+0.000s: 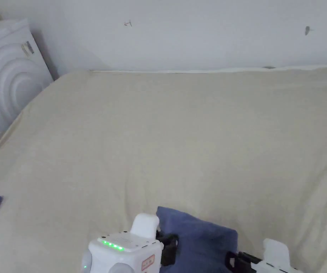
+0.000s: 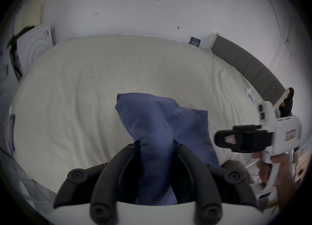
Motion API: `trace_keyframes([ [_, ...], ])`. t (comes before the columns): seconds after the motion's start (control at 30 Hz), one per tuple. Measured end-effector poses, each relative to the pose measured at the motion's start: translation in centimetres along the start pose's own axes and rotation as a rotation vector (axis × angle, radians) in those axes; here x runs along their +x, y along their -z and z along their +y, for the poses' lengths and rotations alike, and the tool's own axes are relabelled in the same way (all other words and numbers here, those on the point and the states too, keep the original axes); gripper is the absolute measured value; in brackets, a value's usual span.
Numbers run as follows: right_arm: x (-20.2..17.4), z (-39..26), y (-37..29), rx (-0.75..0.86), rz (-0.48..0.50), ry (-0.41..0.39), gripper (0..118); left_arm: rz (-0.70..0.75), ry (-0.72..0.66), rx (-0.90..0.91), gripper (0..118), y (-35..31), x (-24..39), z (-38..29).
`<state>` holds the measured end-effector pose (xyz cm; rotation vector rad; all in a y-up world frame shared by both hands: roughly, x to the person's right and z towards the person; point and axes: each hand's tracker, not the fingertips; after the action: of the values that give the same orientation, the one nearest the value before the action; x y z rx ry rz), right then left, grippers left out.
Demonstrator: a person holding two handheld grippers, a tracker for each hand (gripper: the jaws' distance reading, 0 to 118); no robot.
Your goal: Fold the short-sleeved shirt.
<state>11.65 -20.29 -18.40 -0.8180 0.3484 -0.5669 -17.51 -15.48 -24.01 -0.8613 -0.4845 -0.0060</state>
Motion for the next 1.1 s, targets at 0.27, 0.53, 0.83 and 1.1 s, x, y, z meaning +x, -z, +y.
trace_keyframes([
  [0.27, -4.6, -1.2, -5.0, 0.100, -0.028, -0.054, 1, 0.121, 0.108, 0.022, 29, -4.5, -7.6, 3.7],
  [0.53, -5.5, -0.4, -9.3, 0.194, -0.089, -0.088, 1, 0.348, 0.180, -0.056, 29, -6.5, -20.8, 6.9],
  [0.83, -5.6, 0.5, -10.3, 0.225, -0.142, -0.098, 1, 0.571, 0.090, -0.274, 29, -2.4, -33.1, 6.2],
  [1.1, -6.2, 0.7, -10.5, 0.239, -0.169, -0.132, 1, 0.653, -0.194, -0.086, 117, -4.1, -35.9, 2.0],
])
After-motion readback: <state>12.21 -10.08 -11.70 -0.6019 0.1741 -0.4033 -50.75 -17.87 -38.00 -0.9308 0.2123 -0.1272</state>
